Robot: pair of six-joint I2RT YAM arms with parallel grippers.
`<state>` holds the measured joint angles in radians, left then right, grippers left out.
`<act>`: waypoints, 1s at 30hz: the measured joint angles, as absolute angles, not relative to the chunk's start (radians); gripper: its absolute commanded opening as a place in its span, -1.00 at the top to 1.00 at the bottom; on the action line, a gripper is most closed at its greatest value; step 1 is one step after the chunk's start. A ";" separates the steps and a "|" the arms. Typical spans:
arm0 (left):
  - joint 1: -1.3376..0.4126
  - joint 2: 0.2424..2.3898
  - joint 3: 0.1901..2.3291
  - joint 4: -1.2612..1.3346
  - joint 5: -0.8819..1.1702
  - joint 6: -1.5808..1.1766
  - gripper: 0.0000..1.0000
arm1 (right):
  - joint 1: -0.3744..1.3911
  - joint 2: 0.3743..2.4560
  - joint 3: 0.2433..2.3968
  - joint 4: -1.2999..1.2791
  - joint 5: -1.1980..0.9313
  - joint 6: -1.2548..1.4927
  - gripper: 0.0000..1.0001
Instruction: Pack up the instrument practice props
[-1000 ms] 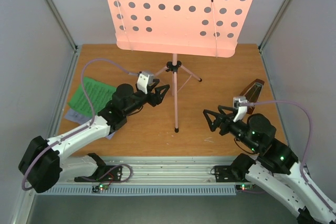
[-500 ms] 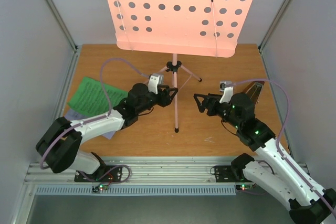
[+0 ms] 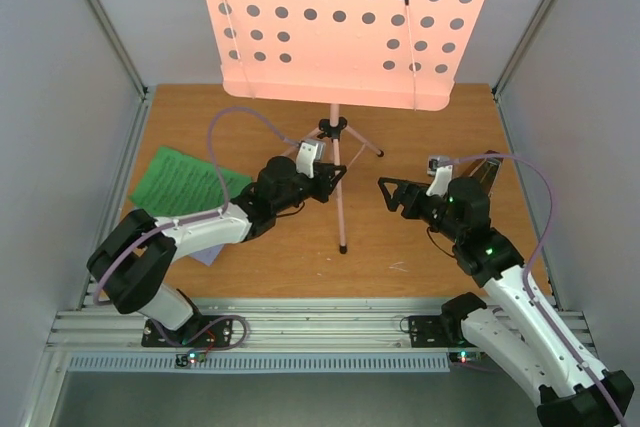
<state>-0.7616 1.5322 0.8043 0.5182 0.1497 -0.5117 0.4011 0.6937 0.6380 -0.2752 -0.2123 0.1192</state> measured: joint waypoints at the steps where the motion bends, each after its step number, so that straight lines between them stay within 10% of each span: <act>1: -0.764 1.533 0.805 0.519 0.159 -0.482 0.94 | 0.389 0.696 0.636 -0.274 -0.226 0.123 -0.74; 30: -0.769 1.357 0.786 0.186 0.588 -0.290 0.99 | 0.319 0.821 0.579 0.223 -0.673 0.050 -0.52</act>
<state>-0.7692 1.3571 0.7860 0.1864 0.5884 -0.2901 0.3187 0.8211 0.5789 0.2226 -0.6731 0.0498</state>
